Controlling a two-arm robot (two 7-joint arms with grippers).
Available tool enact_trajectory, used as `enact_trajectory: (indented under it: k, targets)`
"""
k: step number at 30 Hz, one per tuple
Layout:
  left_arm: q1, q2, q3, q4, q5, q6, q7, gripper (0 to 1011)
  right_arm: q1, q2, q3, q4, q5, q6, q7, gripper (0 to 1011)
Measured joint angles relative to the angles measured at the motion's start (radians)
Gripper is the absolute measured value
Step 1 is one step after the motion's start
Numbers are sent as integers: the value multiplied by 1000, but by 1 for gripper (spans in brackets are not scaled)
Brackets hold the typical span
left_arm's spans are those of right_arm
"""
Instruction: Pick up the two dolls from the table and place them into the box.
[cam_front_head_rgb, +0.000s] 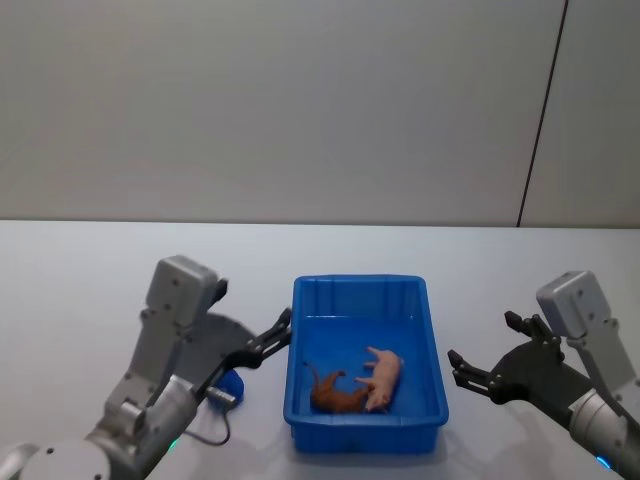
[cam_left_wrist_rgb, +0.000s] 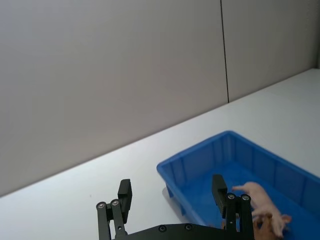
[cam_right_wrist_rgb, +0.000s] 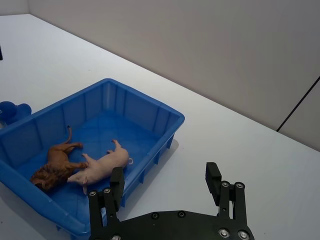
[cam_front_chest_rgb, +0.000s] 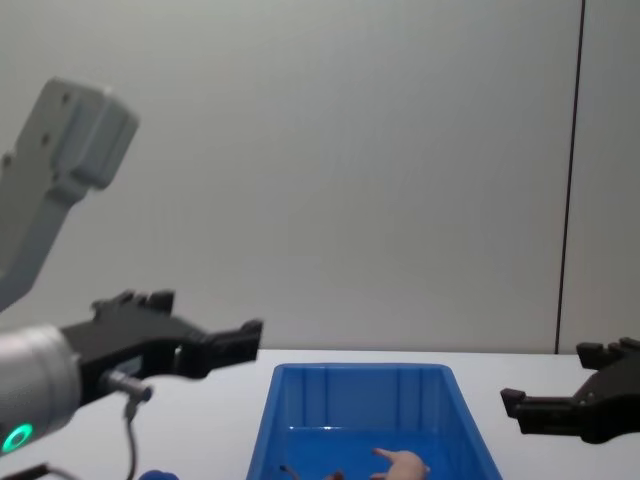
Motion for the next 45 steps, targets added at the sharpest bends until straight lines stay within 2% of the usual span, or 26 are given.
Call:
enact_trajectory:
  k: [10,13,22,31,38,45]
  targets:
    - [36,40,-25,50,-72,9,-19,1002,-2,3,2,-1,1,-1,0,1001]
    - [39,44,-28,62,-81,10,-25,1002,-2,3,2,-2,2,-2,0,1001]
    - [28,45,-39,154,-111,24,-77,1002,-3,4,3,-2,2,-2,0,1001]
    - [-13,29,-43,245,-91,44,-148,1002,-3,5,3,-2,2,-2,0,1001]
    - [-67,8,-44,340,-50,55,-222,1002,-3,5,3,-2,2,-2,0,1001]
    - [-106,-7,-43,398,-7,66,-270,998,-3,5,3,-2,2,-2,0,1001]
